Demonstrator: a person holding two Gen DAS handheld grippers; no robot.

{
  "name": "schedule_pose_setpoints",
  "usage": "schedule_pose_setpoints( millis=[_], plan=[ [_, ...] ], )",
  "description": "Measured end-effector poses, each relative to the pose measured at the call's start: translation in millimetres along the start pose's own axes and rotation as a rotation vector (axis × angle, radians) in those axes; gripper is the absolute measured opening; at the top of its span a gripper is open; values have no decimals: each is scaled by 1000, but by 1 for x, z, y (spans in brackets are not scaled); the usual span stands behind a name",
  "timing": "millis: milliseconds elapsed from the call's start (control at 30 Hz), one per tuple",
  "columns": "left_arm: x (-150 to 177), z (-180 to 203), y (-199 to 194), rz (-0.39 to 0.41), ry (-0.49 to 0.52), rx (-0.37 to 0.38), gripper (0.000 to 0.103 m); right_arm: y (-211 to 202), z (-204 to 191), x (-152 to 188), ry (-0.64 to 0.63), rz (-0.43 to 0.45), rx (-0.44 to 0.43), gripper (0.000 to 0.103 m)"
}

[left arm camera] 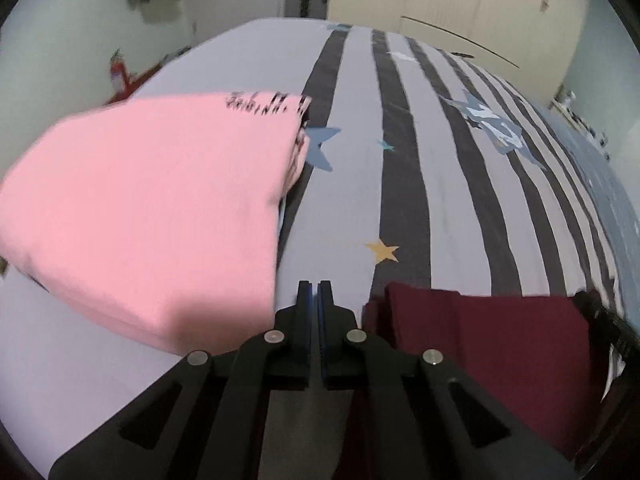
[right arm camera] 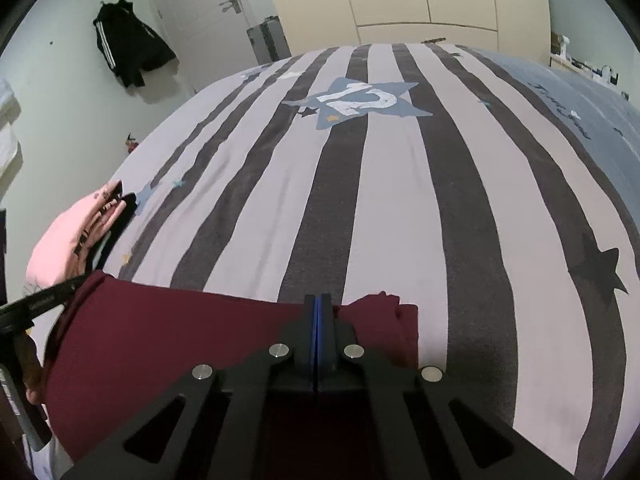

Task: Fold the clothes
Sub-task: 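Press the folded bundle flat with both closed tools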

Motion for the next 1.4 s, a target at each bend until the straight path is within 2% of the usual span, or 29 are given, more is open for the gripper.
schedule_pose_setpoints(
  millis=[133,200,233,433,600,700,800,900,1000,1100,1267,1333,1400],
  plan=[
    [1,6,-30,51,15,36,2,-10,9,-7,19,25,8,0],
    [3,11,-44,68,1,77,2,-17,11,-9,12,38,15,0],
    [6,12,-52,75,-4,95,2,-22,10,-8,4,42,14,4],
    [43,22,-94,94,1,168,3,-62,-3,22,-33,34,-30,6],
    [69,46,-100,68,11,230,3,-92,-22,61,-36,7,-91,8],
    [59,63,-84,51,-4,279,3,-99,-39,85,-23,-14,-135,11],
    [58,75,-81,53,-4,308,3,-95,-52,94,-15,-10,-176,13],
    [61,96,-81,74,36,297,3,-89,-62,99,-8,1,-207,18],
    [76,105,-71,60,55,270,3,-76,-64,102,-4,3,-199,20],
    [96,133,-68,54,62,257,2,-63,-62,112,-19,-14,-173,19],
    [95,116,-78,71,49,223,3,-71,-55,111,-54,7,-123,16],
    [96,102,-85,82,34,207,3,-76,-42,106,-28,21,-99,16],
    [99,92,-89,83,38,224,2,-77,-29,105,-7,21,-87,16]
  ],
)
Point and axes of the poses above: each gripper's, at about its wrist camera, not at the fingertips, and y roughly the way its jaws point, z to its right, x to its underside, the point moved 4 cm from there along y, roughly the way its jaws point, and after that the axes turned 6 degrees about y, right-handed, at the moved point
